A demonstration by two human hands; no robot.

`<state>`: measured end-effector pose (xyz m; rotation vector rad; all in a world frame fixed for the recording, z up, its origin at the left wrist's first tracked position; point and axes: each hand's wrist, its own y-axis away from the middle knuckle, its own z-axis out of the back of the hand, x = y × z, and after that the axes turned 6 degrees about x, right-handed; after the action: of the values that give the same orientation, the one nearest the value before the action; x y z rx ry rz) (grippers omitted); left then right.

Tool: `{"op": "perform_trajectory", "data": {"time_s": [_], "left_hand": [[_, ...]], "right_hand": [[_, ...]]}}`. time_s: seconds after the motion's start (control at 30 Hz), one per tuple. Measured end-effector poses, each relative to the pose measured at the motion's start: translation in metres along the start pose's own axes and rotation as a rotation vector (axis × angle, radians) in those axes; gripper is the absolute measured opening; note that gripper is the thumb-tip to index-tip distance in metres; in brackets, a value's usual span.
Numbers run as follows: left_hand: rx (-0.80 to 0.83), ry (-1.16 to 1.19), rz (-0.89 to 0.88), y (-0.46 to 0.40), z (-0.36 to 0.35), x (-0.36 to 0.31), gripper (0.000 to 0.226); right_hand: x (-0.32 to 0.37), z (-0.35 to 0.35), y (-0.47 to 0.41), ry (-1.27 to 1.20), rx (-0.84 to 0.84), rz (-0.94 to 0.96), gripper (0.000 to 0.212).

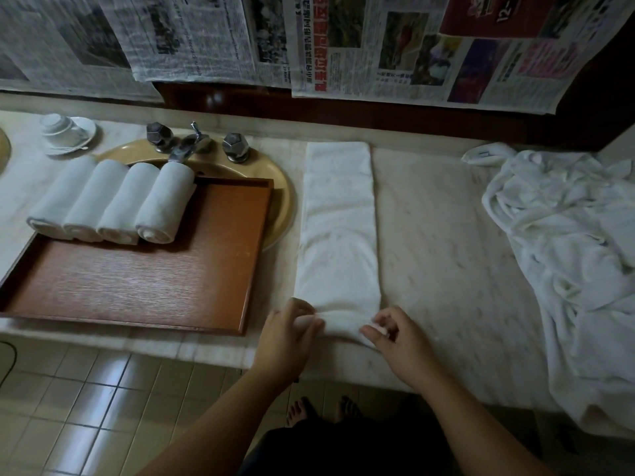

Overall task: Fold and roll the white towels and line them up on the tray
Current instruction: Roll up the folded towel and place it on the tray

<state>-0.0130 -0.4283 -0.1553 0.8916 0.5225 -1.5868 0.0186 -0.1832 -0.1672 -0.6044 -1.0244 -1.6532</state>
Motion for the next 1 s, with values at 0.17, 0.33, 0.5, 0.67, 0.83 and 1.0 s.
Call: {"op": "perform_trajectory", "data": {"time_s": [0.17, 0.33, 0.5, 0.67, 0.83, 1.0], "left_hand": [[-0.174, -0.096, -0.040, 0.007, -0.005, 0.004, 0.013], [-0.171, -0.482, -0.372, 0.010, 0.000, 0.015, 0.022], [-0.024, -0.645, -0.464, 0.016, 0.004, 0.032, 0.050], [-0.009, -0.575, -0.323, 0.006, 0.005, 0.031, 0.051], [0.056, -0.326, -0.076, 0.004, 0.005, 0.016, 0.052], [-0.003, -0.128, 0.081, -0.001, 0.002, -0.004, 0.041]], "right_hand": [[0.001, -0.004, 0.005, 0.046, -0.145, 0.100, 0.019], [-0.019, -0.002, 0.020, 0.419, -0.245, 0.535, 0.022], [-0.030, -0.001, 0.016, 0.620, -0.206, 0.623, 0.053], [-0.020, 0.001, 0.002, 0.507, -0.141, 0.523, 0.045], [-0.010, 0.007, -0.008, 0.254, 0.021, 0.270, 0.036], [-0.003, 0.004, -0.016, 0.072, 0.000, 0.070, 0.020]]}}
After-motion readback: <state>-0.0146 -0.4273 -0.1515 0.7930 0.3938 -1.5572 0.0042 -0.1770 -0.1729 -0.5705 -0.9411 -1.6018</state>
